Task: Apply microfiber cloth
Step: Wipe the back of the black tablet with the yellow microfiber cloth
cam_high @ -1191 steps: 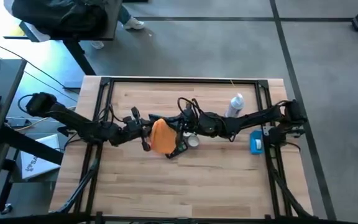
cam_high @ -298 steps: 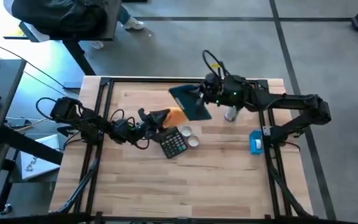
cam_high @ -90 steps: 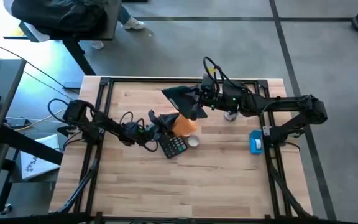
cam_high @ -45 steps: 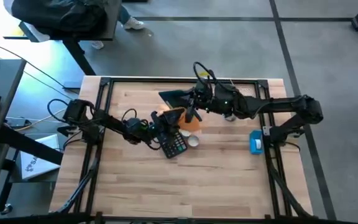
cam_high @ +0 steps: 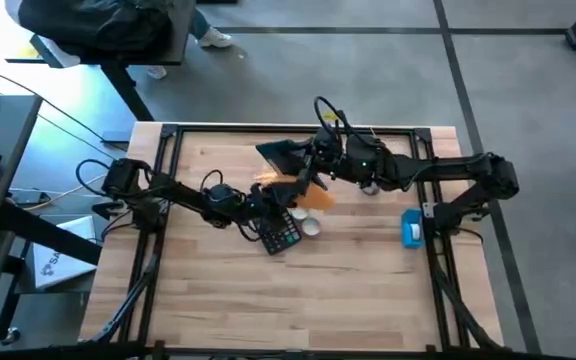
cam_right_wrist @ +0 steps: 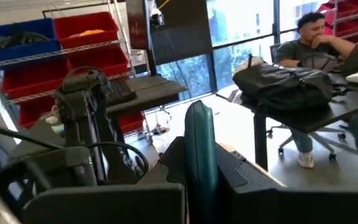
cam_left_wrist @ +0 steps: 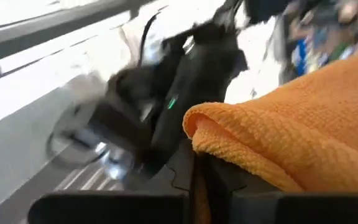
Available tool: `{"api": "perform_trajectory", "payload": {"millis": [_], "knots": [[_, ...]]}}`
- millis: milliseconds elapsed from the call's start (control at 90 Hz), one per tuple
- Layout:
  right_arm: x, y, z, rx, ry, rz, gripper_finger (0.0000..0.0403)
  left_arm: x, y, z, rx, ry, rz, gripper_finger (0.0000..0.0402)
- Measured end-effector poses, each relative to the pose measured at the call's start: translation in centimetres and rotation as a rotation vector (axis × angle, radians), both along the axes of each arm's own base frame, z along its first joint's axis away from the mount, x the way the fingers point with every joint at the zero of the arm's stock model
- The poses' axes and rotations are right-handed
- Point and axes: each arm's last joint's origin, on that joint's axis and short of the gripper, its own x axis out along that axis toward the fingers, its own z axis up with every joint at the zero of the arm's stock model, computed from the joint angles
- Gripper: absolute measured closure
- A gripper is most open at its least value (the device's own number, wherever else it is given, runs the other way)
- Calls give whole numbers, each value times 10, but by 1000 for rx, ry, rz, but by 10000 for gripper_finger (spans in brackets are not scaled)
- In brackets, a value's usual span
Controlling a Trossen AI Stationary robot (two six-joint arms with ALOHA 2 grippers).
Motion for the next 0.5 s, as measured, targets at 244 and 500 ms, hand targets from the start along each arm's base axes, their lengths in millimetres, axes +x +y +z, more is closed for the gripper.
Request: {"api": "perform_trajectory", "payload": {"millis": [244, 500], "knots": [[0, 0, 1, 28, -20, 12, 402, 7, 2, -17, -107, 58, 15, 402], [-1, -1, 1, 18, -14, 7, 402, 15, 5, -46, -221, 123, 207, 402]]}}
